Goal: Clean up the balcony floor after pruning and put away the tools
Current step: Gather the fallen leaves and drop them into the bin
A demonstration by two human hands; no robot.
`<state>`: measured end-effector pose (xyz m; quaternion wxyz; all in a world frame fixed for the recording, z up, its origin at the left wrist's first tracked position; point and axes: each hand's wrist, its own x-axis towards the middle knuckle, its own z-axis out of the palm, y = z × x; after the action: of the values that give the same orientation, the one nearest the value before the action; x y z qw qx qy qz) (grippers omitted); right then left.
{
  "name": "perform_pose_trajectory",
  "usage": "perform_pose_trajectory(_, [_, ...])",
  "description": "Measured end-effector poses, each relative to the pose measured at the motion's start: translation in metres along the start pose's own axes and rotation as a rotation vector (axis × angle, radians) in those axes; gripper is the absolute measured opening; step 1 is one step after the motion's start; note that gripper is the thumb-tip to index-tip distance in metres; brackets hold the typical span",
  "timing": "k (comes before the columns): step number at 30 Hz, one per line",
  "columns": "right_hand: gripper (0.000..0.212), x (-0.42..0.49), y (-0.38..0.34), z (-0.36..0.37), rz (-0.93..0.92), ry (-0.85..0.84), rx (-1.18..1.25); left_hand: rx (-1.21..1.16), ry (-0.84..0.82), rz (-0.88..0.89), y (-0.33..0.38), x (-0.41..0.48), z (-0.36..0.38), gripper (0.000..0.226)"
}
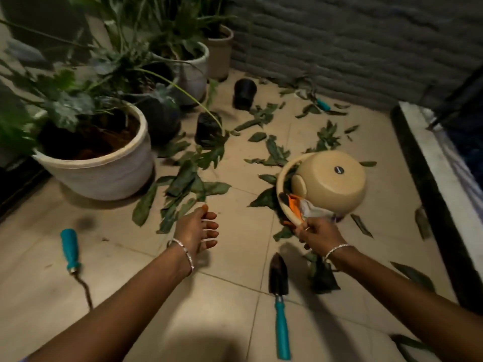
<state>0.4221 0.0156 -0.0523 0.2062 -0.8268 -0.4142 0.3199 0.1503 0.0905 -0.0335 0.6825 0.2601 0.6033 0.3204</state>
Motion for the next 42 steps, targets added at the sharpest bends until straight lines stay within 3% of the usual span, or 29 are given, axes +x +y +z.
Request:
perform_pose_trajectory(5, [0.017,-0.030,0.083,0.018,0.131,0.096,-0.047,0.094,0.051,-0.030,-0.040,0.017,0.010,0.032])
perform_pose_trajectory(10, [0.007,-0.056,0.136,0.034,0.107,0.427,0.002,0.118,0.048,-0.078,-0.073,0.019,0.041,0.029])
perform_pose_trajectory(12, [0.022,-0.056,0.146,0.034,0.118,0.499,-0.020,0.124,0.020,-0.102,-0.085,0.017,0.059,0.029])
perform_pose_trajectory(16, [0.052,-0.041,0.157,0.022,0.166,0.469,-0.204,0.159,-0.067,-0.070,-0.101,0.014,0.088,0.029])
perform_pose_trajectory(18, [0.052,-0.028,0.157,0.010,0.150,0.485,-0.296,0.196,-0.108,-0.045,-0.104,0.014,0.096,0.030])
perform_pose_trajectory(22, [0.040,0.006,0.139,0.004,-0.045,0.526,-0.461,0.249,-0.133,0.029,-0.104,0.019,0.097,0.031])
perform_pose_trajectory(28, [0.069,0.052,0.107,0.029,-0.236,0.408,-0.767,0.288,-0.147,0.111,-0.098,0.035,0.080,0.030])
perform_pose_trajectory(33, [0.046,0.072,0.110,0.025,-0.225,0.364,-0.906,0.268,-0.133,0.119,-0.088,0.046,0.078,0.027])
perform_pose_trajectory(37, [0.044,0.072,0.102,0.006,-0.261,0.405,-0.880,0.251,-0.140,0.123,-0.085,0.042,0.075,0.025])
perform_pose_trajectory(42, [0.034,0.083,0.081,-0.052,-0.207,0.546,-0.571,0.237,-0.149,0.143,-0.077,0.046,0.092,0.024])
